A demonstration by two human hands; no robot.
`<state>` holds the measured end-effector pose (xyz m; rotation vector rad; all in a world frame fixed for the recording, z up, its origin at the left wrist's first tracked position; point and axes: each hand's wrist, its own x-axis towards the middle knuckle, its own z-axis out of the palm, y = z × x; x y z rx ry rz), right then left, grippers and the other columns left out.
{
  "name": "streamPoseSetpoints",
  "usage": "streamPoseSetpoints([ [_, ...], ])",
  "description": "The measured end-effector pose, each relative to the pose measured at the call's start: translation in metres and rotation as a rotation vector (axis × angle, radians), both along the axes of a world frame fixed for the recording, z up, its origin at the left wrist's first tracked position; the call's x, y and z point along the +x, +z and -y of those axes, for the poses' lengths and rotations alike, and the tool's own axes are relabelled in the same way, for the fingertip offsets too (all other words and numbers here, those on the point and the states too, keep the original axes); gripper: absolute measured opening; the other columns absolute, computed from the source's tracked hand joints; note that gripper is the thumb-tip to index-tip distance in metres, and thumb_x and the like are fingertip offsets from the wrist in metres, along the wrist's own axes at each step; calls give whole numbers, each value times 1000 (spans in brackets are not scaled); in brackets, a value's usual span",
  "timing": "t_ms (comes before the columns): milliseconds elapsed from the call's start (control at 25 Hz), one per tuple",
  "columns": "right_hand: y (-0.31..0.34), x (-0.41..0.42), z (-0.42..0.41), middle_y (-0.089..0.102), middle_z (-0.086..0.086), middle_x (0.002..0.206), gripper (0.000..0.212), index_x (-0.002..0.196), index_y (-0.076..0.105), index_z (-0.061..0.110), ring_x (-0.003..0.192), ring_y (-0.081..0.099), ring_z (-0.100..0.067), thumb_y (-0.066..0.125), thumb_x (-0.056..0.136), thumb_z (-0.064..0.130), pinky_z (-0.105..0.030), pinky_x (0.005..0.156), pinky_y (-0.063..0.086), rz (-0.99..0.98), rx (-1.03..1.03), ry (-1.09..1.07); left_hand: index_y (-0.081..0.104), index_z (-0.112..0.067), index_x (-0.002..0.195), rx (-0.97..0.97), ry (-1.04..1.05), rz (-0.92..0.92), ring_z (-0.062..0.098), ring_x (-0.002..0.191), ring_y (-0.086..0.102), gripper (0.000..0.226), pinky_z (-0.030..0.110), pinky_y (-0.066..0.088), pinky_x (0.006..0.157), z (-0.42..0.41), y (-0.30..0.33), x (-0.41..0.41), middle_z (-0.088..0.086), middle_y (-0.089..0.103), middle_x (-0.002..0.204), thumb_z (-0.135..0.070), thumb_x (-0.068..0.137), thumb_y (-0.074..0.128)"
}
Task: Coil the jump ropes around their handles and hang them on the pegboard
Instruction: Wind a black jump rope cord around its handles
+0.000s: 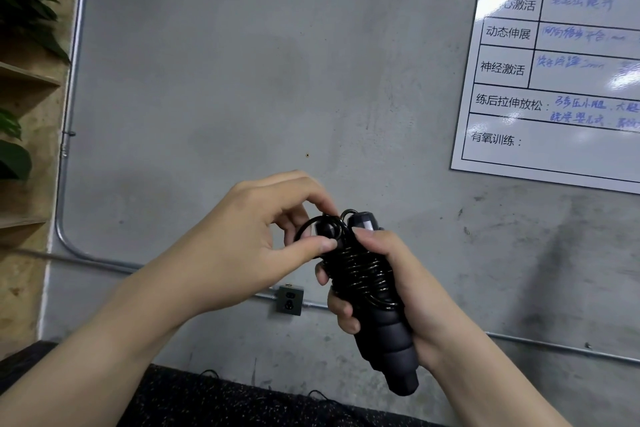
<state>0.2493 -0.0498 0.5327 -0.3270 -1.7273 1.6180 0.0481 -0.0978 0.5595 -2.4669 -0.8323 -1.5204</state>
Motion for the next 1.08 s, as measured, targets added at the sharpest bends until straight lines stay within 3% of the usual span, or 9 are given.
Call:
streamPoseSetpoints([
  [360,4,-3,7,62,-14,89,37,94,73,15,57,47,-23,65,79,47,-30,48,39,16,76,-74,67,-18,95,152,45,30,21,75,66,7,29,53,70,-4,-5,6,-5,63,93,-19,91,73],
  [640,6,0,6,61,-17,89,40,103,69,14,55,47,-23,65,80,46,-30,49,40,43,111,-72,67,-20,126,218,146,-62,10,85,57,33,24,47,76,-12,-11,4,-15,55,107,-39,99,60],
  [840,9,4,8,60,-17,89,40,104,67,12,55,47,-21,65,82,45,-29,47,40,73,80,-30,63,-20,115,252,249,-136,0,84,50,28,14,40,75,-8,-11,6,-18,48,105,-41,103,50],
  [1000,11,11,7,62,-16,87,43,104,65,11,54,48,-21,66,81,47,-28,47,39,124,55,-17,54,-30,105,79,238,-79,-6,78,49,19,8,38,68,-2,-9,12,-34,45,91,-48,99,51],
  [1080,11,15,8,63,-15,85,41,97,68,11,52,49,-20,66,79,48,-27,46,40,177,86,-47,53,-37,100,-77,204,-48,-1,67,46,17,11,39,62,-1,-7,12,-31,47,81,-52,92,56],
])
